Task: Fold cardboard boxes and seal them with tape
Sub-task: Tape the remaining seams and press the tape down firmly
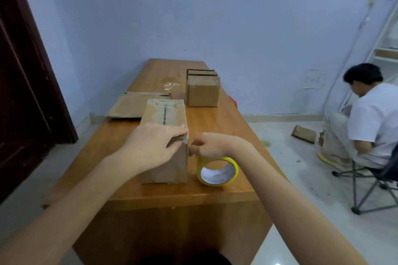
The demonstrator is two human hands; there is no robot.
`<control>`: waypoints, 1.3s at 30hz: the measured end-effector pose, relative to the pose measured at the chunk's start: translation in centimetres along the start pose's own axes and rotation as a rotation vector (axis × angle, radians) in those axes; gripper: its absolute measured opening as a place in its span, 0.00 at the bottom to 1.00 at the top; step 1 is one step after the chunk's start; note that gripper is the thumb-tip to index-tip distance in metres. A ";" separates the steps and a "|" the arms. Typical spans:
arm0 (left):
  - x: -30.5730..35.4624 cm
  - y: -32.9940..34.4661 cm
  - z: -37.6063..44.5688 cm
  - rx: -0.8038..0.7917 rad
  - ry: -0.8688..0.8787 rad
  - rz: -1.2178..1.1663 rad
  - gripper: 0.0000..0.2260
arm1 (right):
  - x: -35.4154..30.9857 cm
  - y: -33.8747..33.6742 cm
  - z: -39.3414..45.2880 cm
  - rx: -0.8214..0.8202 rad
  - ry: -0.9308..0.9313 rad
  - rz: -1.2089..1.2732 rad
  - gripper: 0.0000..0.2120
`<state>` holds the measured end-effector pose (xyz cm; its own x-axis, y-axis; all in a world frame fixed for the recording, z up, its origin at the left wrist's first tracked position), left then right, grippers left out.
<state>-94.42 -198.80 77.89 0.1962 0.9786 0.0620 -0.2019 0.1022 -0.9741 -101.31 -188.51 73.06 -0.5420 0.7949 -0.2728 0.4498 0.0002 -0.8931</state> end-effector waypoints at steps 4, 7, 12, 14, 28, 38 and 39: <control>0.0 -0.1 -0.1 0.006 -0.013 -0.016 0.19 | 0.4 -0.1 -0.3 0.082 -0.052 0.050 0.13; 0.3 -0.2 -0.2 0.014 0.018 -0.008 0.20 | 1.6 0.0 -1.0 0.130 -0.055 0.212 0.14; 0.3 -0.2 -0.2 0.027 0.047 -0.046 0.16 | 2.2 0.8 -2.3 0.181 -0.046 0.374 0.12; 0.3 -0.1 -0.2 0.030 0.052 -0.053 0.16 | 2.0 1.2 -2.9 0.189 -0.023 0.386 0.12; 0.3 0.0 -0.1 0.046 0.078 -0.067 0.16 | 2.9 4.8 -4.7 0.048 0.044 0.207 0.11; 0.3 0.0 -0.5 0.040 0.045 -0.026 0.23 | 2.9 -1.1 -5.9 0.668 0.329 -0.130 0.11; 0.4 0.0 -0.5 0.040 0.045 -0.025 0.23 | 2.6 -0.7 -5.3 0.678 0.346 -0.172 0.09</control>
<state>-93.83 -198.53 77.76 0.2443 0.9667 0.0758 -0.2346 0.1348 -0.9627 -99.24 -183.22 74.91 -0.2624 0.9613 -0.0834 -0.2126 -0.1419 -0.9668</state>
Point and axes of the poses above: each hand's wrist, its own z-axis towards the middle knuckle, its own y-axis out of the palm, x = y × z, the point moved 7 cm from there along z, towards the middle knuckle, and after that the axes turned 7 degrees about -x, right-handed, at the moved point
